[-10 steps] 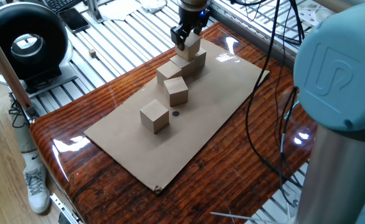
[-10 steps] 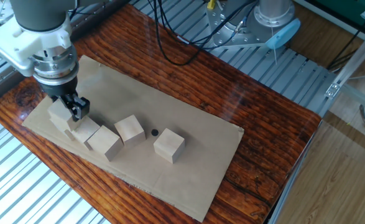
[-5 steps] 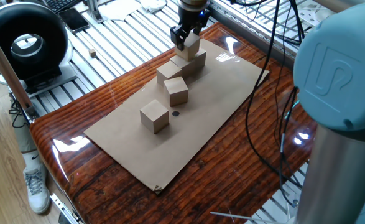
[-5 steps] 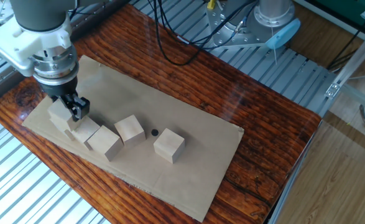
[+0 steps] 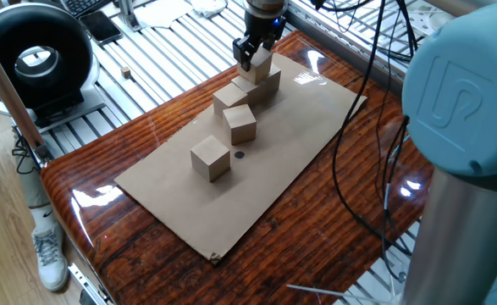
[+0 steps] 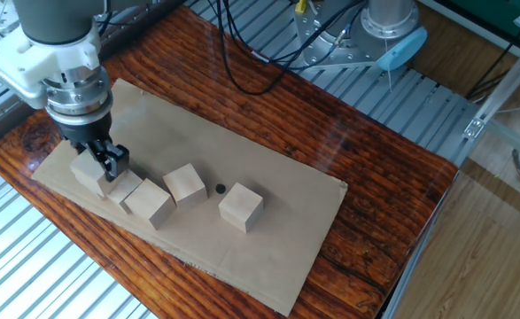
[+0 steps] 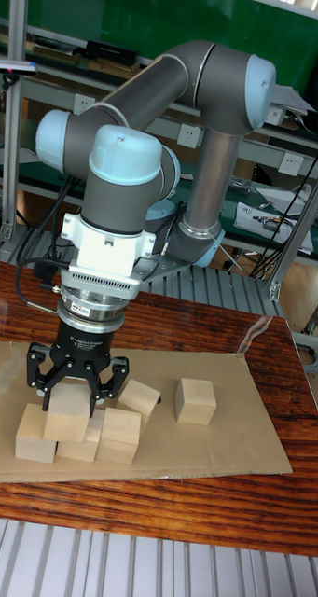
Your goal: Stack the blocks into a pyramid shape
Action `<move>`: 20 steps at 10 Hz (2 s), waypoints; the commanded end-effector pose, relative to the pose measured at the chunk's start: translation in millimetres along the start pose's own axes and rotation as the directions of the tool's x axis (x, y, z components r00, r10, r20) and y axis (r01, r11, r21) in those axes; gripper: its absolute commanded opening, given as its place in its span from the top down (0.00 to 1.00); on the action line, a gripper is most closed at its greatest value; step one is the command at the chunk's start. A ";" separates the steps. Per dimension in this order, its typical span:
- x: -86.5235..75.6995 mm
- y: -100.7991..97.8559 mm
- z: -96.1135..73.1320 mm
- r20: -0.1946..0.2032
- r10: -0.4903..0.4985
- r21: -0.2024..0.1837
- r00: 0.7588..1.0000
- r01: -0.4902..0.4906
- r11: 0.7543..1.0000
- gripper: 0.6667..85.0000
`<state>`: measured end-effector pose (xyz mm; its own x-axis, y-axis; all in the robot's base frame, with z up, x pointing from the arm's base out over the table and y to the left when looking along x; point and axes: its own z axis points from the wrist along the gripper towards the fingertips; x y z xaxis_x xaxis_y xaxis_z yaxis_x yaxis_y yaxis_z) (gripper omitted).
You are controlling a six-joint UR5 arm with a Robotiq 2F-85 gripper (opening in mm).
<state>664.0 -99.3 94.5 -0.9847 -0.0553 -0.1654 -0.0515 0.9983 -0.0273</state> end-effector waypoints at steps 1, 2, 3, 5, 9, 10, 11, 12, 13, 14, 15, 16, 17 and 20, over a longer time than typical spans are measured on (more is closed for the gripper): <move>-2.9 1.3 0.3 0.014 -0.012 -0.014 1.000 0.012 1.000 0.15; -3.3 1.6 0.5 0.015 -0.016 -0.015 1.000 0.016 1.000 0.09; -3.3 1.6 0.6 0.015 -0.019 -0.015 1.000 0.019 1.000 0.06; 0.5 16.2 -7.9 0.019 0.009 -0.070 1.000 -0.008 0.998 0.03; -0.3 2.6 -34.2 0.056 -0.051 0.027 0.997 0.049 0.998 0.03; -2.5 1.6 -40.7 0.064 -0.057 0.048 0.996 0.054 0.997 0.03; -0.8 12.0 -46.4 0.060 -0.021 0.022 0.998 0.019 1.000 0.04; 1.8 26.6 -50.6 0.049 0.021 -0.021 0.999 -0.020 1.000 0.04; 6.1 43.4 -54.6 0.033 0.054 -0.066 0.998 -0.052 0.996 0.06; 9.9 55.2 -57.9 0.020 0.068 -0.087 0.997 -0.066 0.994 0.06; 11.6 65.4 -61.1 0.010 0.083 -0.100 0.996 -0.082 0.992 0.08; 11.1 72.0 -62.3 0.007 0.097 -0.095 0.995 -0.096 0.991 0.08; 9.1 77.6 -60.3 0.012 0.116 -0.085 0.993 -0.114 0.990 0.09; 10.8 95.4 -54.0 -0.003 0.228 -0.103 0.974 -0.227 0.968 0.11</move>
<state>640.4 -19.8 144.1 -0.9804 0.0949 -0.1725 0.0820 0.9934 0.0806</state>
